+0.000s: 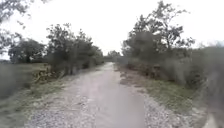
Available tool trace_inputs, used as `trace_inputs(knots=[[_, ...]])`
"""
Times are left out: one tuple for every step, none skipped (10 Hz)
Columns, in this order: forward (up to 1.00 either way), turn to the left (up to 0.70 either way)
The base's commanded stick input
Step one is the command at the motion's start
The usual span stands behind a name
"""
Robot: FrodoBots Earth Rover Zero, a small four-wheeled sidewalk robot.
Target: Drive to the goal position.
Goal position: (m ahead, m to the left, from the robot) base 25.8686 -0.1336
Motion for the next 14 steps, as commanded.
trace_inputs(knots=[[0.85,0.00],[0.85,0.00],[0.85,0.00],[0.85,0.00],[0.85,0.00],[0.85,0.00],[0.85,0.00],[0.85,0.00],[0.85,0.00],[0.85,0.00],[0.85,0.00],[0.85,0.00],[0.85,0.27],[0.85,0.29]])
